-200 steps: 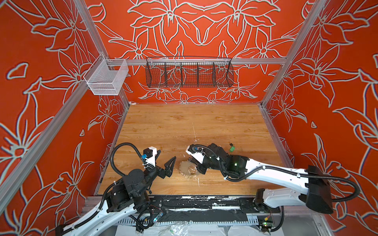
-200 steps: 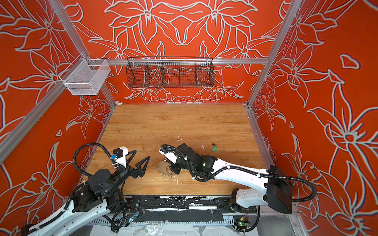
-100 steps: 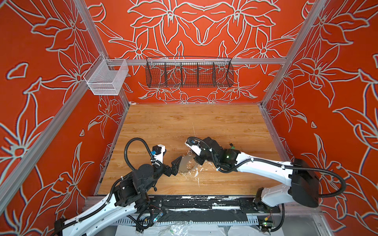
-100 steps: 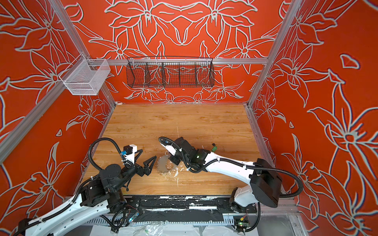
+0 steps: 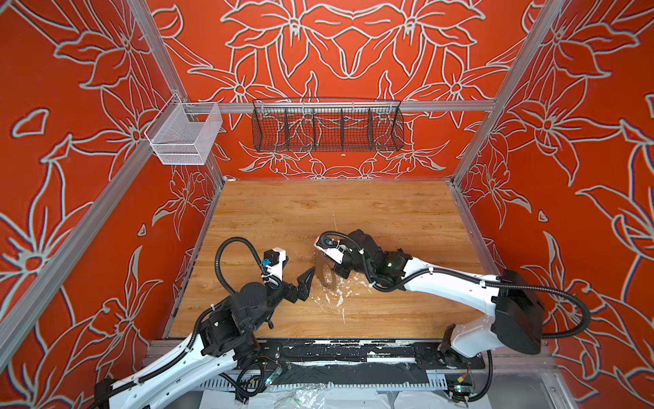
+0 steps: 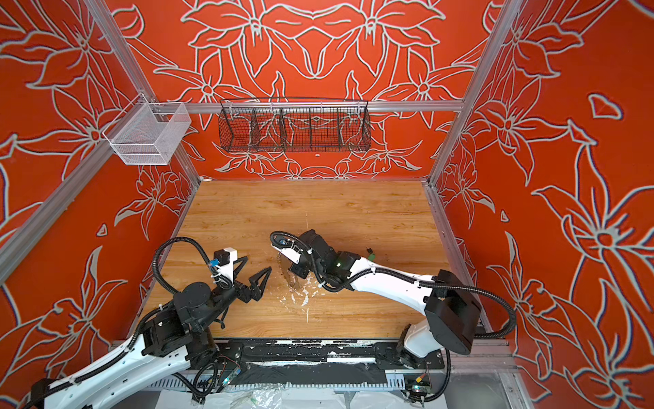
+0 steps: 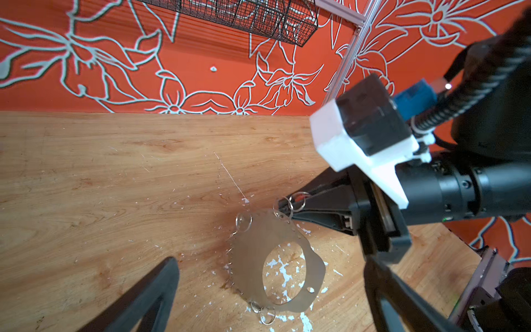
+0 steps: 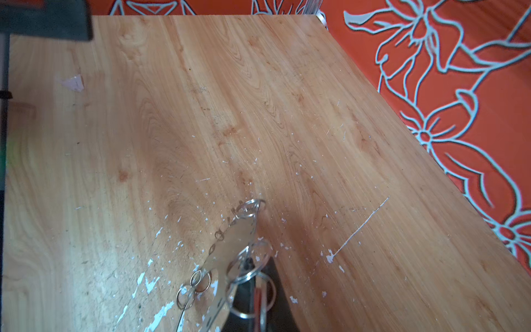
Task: Attach keys to a key ring
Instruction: Place the keyring at the center of the table.
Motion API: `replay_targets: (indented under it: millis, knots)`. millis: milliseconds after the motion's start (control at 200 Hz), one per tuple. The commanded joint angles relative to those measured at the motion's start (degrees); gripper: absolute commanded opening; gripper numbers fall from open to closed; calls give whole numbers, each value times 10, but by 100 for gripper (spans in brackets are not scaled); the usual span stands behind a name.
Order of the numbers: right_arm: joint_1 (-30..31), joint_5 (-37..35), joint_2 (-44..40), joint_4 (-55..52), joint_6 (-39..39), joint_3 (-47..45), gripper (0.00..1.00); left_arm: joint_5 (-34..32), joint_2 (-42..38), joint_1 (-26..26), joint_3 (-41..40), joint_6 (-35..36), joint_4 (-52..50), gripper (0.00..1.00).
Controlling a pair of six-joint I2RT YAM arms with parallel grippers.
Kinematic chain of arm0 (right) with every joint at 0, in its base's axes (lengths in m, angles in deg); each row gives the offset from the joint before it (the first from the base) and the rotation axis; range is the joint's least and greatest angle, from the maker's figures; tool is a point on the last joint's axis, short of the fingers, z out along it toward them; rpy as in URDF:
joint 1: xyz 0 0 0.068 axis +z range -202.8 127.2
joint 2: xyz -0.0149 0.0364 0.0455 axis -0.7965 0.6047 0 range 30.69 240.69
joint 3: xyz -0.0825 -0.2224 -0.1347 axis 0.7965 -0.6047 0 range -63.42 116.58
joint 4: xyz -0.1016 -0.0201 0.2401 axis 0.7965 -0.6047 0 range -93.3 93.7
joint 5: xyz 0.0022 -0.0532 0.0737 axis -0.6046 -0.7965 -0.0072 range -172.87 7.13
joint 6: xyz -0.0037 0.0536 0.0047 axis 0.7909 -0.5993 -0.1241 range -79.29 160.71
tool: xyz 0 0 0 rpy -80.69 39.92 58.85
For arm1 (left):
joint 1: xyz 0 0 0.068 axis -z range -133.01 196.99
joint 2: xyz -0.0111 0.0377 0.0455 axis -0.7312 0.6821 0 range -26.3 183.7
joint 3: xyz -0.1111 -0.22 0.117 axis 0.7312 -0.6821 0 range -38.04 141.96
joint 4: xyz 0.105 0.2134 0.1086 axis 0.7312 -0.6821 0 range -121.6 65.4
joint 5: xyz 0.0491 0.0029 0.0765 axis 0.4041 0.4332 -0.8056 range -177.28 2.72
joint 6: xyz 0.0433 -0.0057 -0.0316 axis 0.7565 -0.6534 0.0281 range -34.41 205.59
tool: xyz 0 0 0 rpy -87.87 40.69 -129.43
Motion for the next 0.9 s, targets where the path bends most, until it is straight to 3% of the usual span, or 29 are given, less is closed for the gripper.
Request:
replay_targets:
  millis: [0, 90, 530, 686, 816, 896]
  knots:
    - [2, 46, -29, 21, 9, -42, 0, 11, 1, -7, -10, -14, 22, 99]
    - [8, 83, -44, 21, 8, -74, 0, 15, 2, -9, -13, -19, 26, 99]
    - [66, 90, -165, 14, -28, -191, 0, 33, 5, -17, -19, -39, 37, 99]
    - [65, -5, -178, 15, -115, -233, 0, 39, 4, -17, -24, -43, 38, 99]
    - [66, -42, -167, 35, -220, -259, 0, 56, 9, -17, -29, -24, 44, 99]
    - [67, -26, -154, 51, -287, -270, 0, 59, 17, -17, -30, -15, 45, 99]
